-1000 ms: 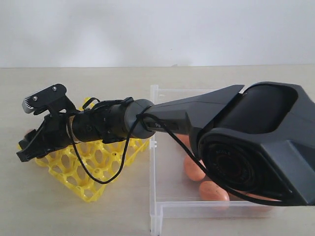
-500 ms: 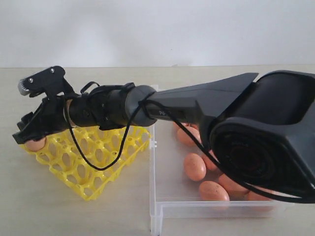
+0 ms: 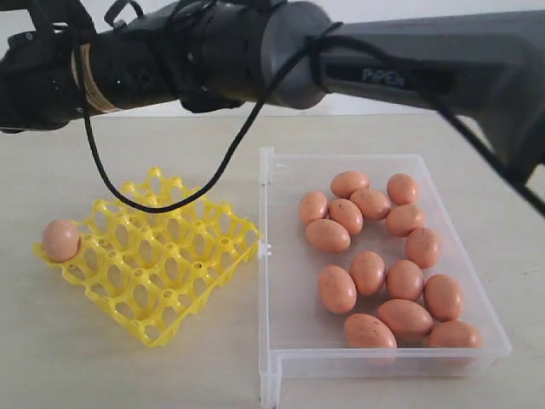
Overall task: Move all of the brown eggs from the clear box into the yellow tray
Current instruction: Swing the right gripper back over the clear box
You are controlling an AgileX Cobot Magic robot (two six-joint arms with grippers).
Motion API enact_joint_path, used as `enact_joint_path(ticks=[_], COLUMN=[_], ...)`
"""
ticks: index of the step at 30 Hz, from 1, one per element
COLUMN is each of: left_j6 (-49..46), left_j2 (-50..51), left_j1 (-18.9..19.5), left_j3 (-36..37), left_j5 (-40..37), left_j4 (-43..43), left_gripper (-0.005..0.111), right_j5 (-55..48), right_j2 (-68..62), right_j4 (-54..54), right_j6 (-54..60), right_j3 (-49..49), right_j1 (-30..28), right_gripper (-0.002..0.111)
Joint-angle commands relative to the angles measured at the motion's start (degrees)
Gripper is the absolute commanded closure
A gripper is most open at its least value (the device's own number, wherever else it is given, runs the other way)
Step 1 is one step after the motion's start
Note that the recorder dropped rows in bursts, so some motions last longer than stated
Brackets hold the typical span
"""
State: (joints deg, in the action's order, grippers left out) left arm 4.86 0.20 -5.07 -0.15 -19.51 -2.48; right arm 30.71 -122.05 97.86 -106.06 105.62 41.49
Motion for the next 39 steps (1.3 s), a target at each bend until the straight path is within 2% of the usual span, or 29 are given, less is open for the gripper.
enact_joint_path(ticks=[1,4,8,10,13,15,17,19,21,23,25,28,31,33,37,39], left_j6=[0.1,0.1,0.1,0.1,0.1,0.1,0.1,0.1,0.1,0.1,0.1,0.1,0.1,0.1,0.1,0.1], left_j2=[-0.2,-0.2,-0.2,-0.2,-0.2,-0.2,-0.2,-0.2,-0.2,-0.2,-0.2,-0.2,-0.2,-0.2,-0.2,-0.2], left_j1=[-0.2,-0.2,-0.2,-0.2,-0.2,-0.2,-0.2,-0.2,-0.2,-0.2,-0.2,-0.2,-0.2,-0.2,-0.2,-0.2], left_j3=[0.1,0.1,0.1,0.1,0.1,0.1,0.1,0.1,0.1,0.1,0.1,0.1,0.1,0.1,0.1,0.1], left_j5=[0.1,0.1,0.1,0.1,0.1,0.1,0.1,0.1,0.1,0.1,0.1,0.1,0.1,0.1,0.1,0.1], left_j4=[0.2,0.2,0.2,0.2,0.2,0.2,0.2,0.2,0.2,0.2,0.2,0.2,0.2,0.2,0.2,0.2], left_gripper=[0.103,0.103,0.103,0.103,0.103,0.103,0.103,0.103,0.103,0.103,0.103,0.103,0.103,0.103,0.103,0.103], right_j5=[5.9,-1.2,-16.1,-29.9,-56.8,-71.5,-74.1,-71.3,-72.8,-79.1,-88.2,-100.7,-100.7,-100.7,-100.7,-100.7], right_j2=[5.2,9.8,19.3,24.8,29.6,30.0,29.9,29.9,29.6,29.0,28.4,27.5,27.4,27.0,25.2,23.8], right_j4=[2.1,2.1,2.1,2.1,1.2,-8.8,-24.9,-44.7,-70.6,-91.0,-104.5,-110.4,-109.7,-110.7,-108.9,-107.6], right_j6=[1.5,6.7,16.1,22.7,32.4,41.9,55.0,70.8,93.4,113.4,130.2,141.8,144.1,146.3,152.5,152.5], right_j3=[-6.2,-14.4,-26.4,-32.2,-39.4,-40.9,-40.9,-40.5,-39.0,-36.6,-33.8,-30.6,-30.2,-30.2,-30.2,-30.2], right_j1=[-0.5,-0.4,0.8,3.4,7.3,6.7,2.4,-3.8,-11.2,-18.2,-23.2,-28.0,-28.5,-27.7,-25.8,-25.5], right_gripper=[0.109,0.109,0.109,0.109,0.109,0.109,0.109,0.109,0.109,0.109,0.109,0.109,0.105,0.097,0.074,0.068])
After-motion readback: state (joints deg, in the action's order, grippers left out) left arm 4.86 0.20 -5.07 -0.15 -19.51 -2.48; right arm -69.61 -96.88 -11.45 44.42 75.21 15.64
